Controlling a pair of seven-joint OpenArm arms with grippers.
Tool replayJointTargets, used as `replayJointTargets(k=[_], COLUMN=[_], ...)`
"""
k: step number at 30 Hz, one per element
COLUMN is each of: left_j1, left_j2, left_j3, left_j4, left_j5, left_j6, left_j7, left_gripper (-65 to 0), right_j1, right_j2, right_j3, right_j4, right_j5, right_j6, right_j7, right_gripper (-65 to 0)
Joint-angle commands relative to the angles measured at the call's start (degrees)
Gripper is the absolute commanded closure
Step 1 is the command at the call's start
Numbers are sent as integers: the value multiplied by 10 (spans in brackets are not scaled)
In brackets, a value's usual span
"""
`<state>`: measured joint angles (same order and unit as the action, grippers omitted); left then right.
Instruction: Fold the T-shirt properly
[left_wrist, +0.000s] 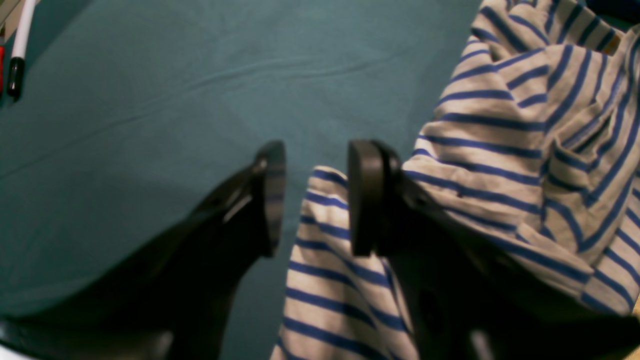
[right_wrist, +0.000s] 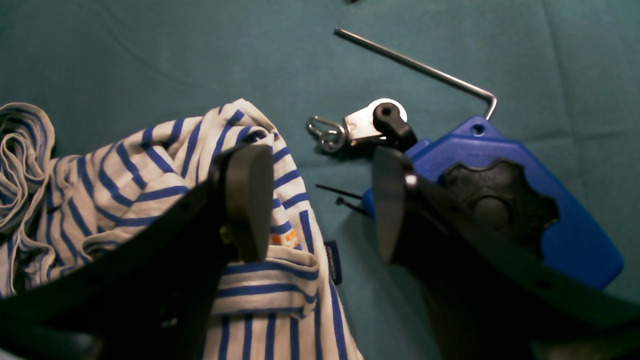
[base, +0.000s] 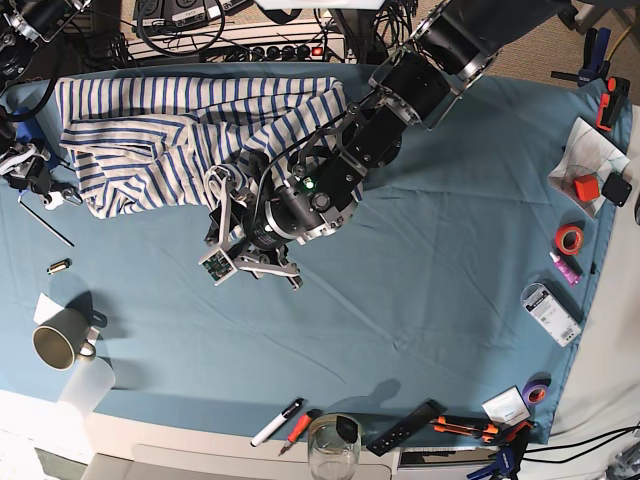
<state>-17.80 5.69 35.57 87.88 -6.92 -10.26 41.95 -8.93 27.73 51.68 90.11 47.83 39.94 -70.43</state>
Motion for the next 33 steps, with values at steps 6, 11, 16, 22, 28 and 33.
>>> replayJointTargets(k=[6,11,16,22,28,33], left_j1=[-12,-12,-12,-12,-12,-12], left_j2=[10,10,10,10,10,10], left_j3=[-1,-1,-1,-1,-1,-1], left_j4=[9,9,9,9,9,10], left_j5=[-4,-4,-4,-4,-4,-11], left_j6=[2,2,2,2,2,2], left_j7=[-13,-13,-13,-13,-12,1], left_gripper=[-224,-224,-224,-224,-224,-224], right_j1=[4,4,4,4,4,4], right_j2=[16,16,16,16,16,16], right_j3=[4,4,4,4,4,4], right_j4=[10,10,10,10,10,10], right_j5=[8,8,8,8,8,8], right_j6=[1,1,1,1,1,1], right_j7=[15,15,15,15,16,17], right_gripper=[-316,-316,-316,-316,-316,-316])
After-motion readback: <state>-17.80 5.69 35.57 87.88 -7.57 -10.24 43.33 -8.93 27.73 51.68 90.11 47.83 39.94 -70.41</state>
